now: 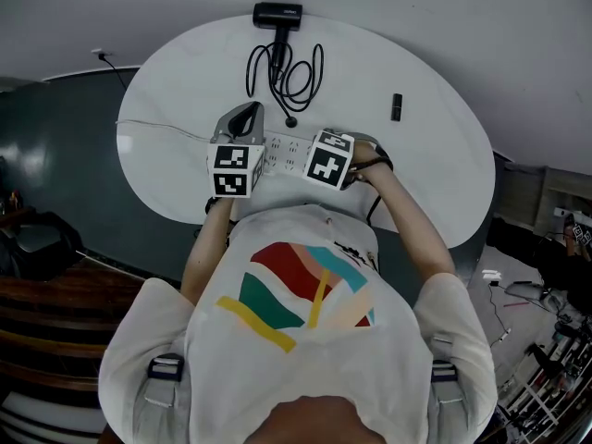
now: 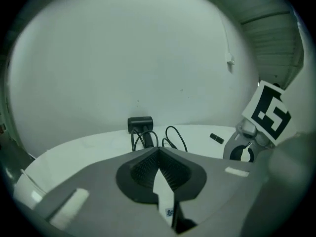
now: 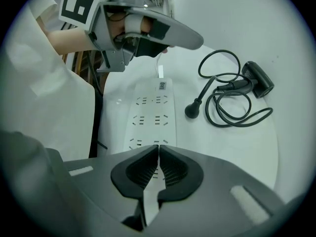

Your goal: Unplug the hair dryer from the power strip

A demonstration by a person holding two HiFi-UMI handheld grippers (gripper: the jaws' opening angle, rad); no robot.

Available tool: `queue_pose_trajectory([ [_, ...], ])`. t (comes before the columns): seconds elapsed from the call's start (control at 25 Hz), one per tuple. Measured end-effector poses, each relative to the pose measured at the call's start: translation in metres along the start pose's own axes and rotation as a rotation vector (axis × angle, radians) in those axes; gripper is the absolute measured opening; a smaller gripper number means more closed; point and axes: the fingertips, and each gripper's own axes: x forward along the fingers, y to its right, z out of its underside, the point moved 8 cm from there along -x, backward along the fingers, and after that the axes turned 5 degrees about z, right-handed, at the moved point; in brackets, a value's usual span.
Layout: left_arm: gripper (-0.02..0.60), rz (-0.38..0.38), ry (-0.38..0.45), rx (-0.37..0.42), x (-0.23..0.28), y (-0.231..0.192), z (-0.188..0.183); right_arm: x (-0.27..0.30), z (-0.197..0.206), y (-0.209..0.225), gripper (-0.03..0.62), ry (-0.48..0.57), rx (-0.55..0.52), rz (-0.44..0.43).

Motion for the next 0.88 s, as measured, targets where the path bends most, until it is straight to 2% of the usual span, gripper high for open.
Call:
queue_pose_trajectory([
  [0.2, 0.000, -0.010, 0.134, -0.056, -0.011, 0.003, -0.018, 0.001, 0.004, 0.001, 0.028, 0.028, 0.021, 0.013],
  [0.44, 0.001, -0.015, 0.174, -0.023, -0.026, 0.010, -0.033, -0.009, 0.003, -0.001, 0.015, 0.089, 0.078, 0.045],
  [0.52, 0.000, -0.021, 0.189, -0.022, -0.031, 0.009, -0.037, -0.022, -0.003, 0.001, 0.015, 0.168, 0.125, 0.052],
  [0.64, 0.000, -0.025, 0.216, -0.018, -0.037, 0.008, -0.046, -0.050, -0.009, 0.015, 0.015, 0.339, 0.254, 0.102],
  [0.88, 0.000, -0.029, 0.266, -0.003, -0.051, 0.014, -0.065, -0.121, -0.009, 0.035, 0.015, 0.701, 0.449, 0.308],
])
